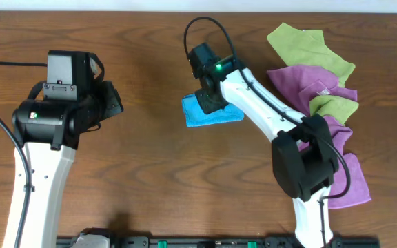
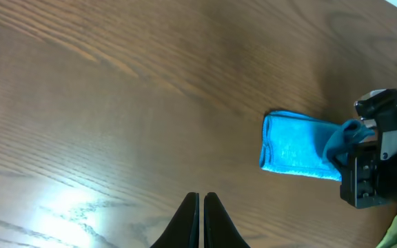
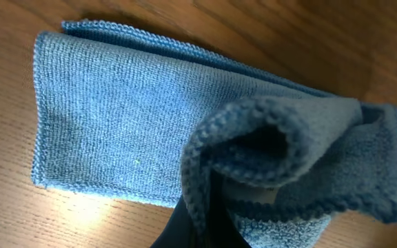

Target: Fold the cloth

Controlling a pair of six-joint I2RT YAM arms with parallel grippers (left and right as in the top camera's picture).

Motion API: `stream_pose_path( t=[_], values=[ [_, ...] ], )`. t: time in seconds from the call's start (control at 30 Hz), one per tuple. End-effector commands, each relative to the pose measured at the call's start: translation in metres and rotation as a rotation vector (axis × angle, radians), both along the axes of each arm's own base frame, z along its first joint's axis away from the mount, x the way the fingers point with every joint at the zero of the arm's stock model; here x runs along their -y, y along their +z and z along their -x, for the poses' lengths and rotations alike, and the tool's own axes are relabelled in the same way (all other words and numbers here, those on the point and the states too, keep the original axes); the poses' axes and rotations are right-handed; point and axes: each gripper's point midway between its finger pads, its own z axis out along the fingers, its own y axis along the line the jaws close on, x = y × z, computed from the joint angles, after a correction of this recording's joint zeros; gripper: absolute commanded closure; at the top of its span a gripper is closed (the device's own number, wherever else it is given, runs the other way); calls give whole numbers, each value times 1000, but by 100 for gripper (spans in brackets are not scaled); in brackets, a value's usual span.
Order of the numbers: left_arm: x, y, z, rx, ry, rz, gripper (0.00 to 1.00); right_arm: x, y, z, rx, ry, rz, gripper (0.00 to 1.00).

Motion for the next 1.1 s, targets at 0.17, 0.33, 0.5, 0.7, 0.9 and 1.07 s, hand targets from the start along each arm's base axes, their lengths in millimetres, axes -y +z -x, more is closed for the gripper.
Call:
stream_pose_path(
  t=[0.17,0.33,0.5,0.7,0.9,1.07],
  values=[
    [0,4,1,10,-4,1,94,-6,-1,6,-20,109,15,99],
    [0,5,1,13,-4,1,94,3,5,9,-34,109,56,99],
    [0,5,1,13,-4,2,94,-3,21,5,-15,113,44,99],
    [0,4,1,12,-4,2,94,-22,38,1,21,139,-5,99],
    [0,5,1,13,-4,2,94,-47,16,19,-38,232,-42,99],
    [0,5,1,13,-4,2,94,-52,-9,30,-89,272,-8,99]
  ],
)
